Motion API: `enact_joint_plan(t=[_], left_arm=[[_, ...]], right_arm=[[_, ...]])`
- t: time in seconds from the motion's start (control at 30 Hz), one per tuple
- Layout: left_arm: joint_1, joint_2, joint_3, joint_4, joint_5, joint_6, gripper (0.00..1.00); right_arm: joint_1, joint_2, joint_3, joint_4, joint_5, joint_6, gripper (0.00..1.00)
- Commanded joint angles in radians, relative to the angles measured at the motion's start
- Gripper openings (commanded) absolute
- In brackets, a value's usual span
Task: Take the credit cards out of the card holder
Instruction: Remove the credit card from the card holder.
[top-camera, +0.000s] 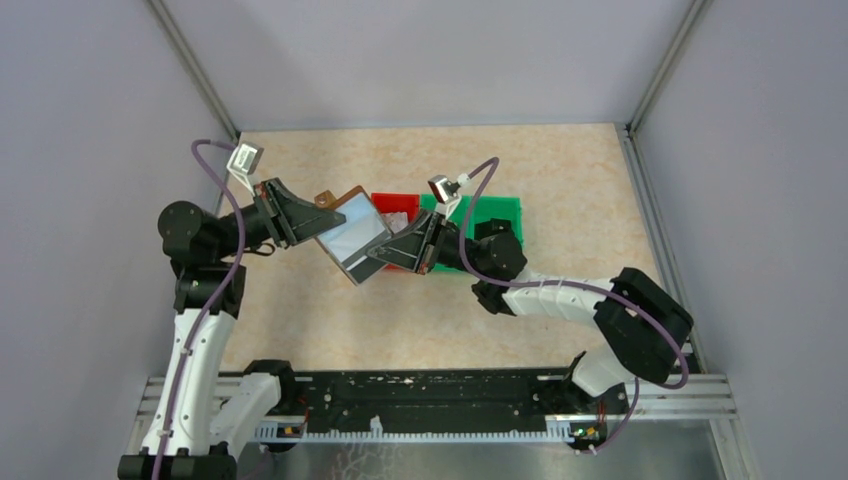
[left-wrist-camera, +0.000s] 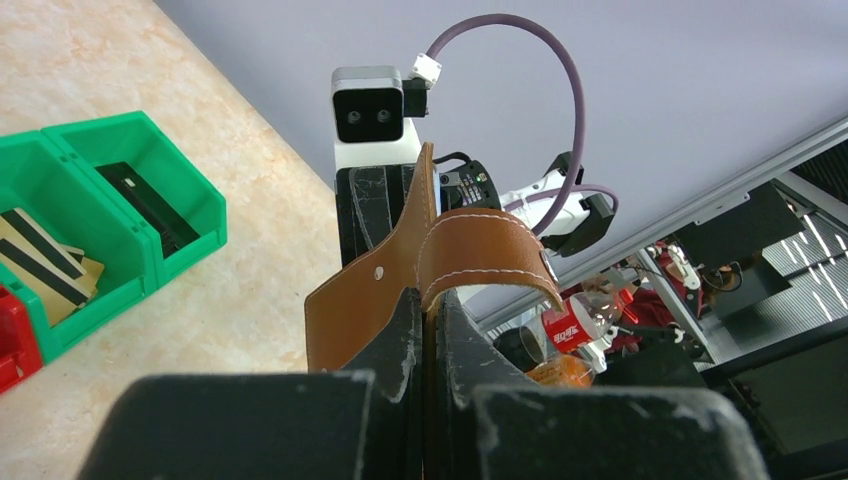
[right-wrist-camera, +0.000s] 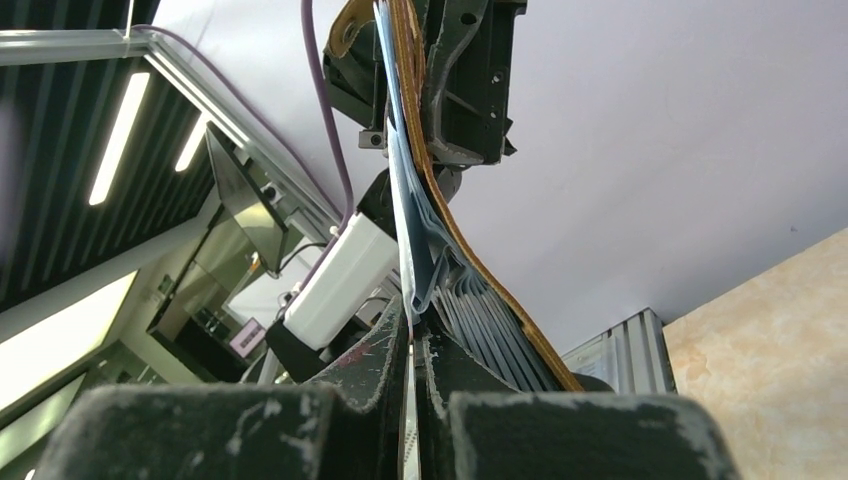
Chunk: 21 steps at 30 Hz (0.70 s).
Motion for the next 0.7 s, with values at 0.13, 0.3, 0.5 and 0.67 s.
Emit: enact_joint_plan(t=[0.13, 0.3, 0.5, 0.67], left_arm=[[0.019, 0.004, 0.068, 0.028, -0.039, 0.016, 0.0], [0.019, 0.005, 0.069, 0.041, -0.039, 0.004, 0.0], [0.019, -0.007, 0.042, 0.029, -0.019, 0.018, 0.0], [0.019, -0.013, 0.039, 0.035, -0.017, 0.005, 0.0]], right_arm=[[0.015, -0.066, -0.022, 0.029, -0.029, -0.028, 0.0], [0.015, -0.071, -0.019, 0.02, -0.029, -0.032, 0.0], [0.017, -0.043, 0.023, 0.027, -0.026, -0.025, 0.0], [0.029, -0.01, 0.066, 0.032, -0.036, -0.018, 0.0]])
